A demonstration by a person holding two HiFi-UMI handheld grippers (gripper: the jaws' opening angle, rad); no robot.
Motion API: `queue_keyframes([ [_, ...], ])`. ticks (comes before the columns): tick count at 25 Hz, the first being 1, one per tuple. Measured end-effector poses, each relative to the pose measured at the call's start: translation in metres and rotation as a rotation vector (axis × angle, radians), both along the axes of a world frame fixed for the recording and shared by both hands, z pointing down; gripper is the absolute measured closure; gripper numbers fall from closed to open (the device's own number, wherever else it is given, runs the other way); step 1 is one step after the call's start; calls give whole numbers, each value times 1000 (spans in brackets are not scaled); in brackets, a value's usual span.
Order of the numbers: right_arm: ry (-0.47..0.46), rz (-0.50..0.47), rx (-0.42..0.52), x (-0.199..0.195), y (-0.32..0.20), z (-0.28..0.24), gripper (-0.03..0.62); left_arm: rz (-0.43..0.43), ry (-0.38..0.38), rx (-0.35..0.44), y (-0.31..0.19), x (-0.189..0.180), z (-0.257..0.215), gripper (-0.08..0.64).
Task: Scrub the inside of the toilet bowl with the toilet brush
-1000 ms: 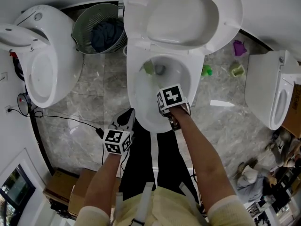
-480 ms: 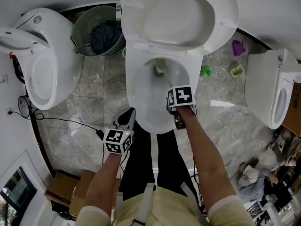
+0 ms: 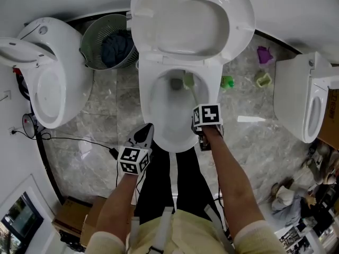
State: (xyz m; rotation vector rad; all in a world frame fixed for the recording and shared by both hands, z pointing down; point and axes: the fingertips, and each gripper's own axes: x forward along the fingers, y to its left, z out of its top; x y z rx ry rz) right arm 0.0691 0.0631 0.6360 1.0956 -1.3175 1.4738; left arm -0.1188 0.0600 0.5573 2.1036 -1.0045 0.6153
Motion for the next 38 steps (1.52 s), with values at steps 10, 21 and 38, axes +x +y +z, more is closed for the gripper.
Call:
queue_keyframes([
  [10, -10, -55, -24, 10, 37, -21, 566, 30, 18, 13, 8, 20, -18, 548],
  [21, -53, -158, 17, 5, 62, -75, 565, 17, 7, 53, 4, 18, -66, 548],
  [38, -75, -314, 78, 0, 89, -162, 566, 21, 56, 80, 9, 22, -141, 548],
])
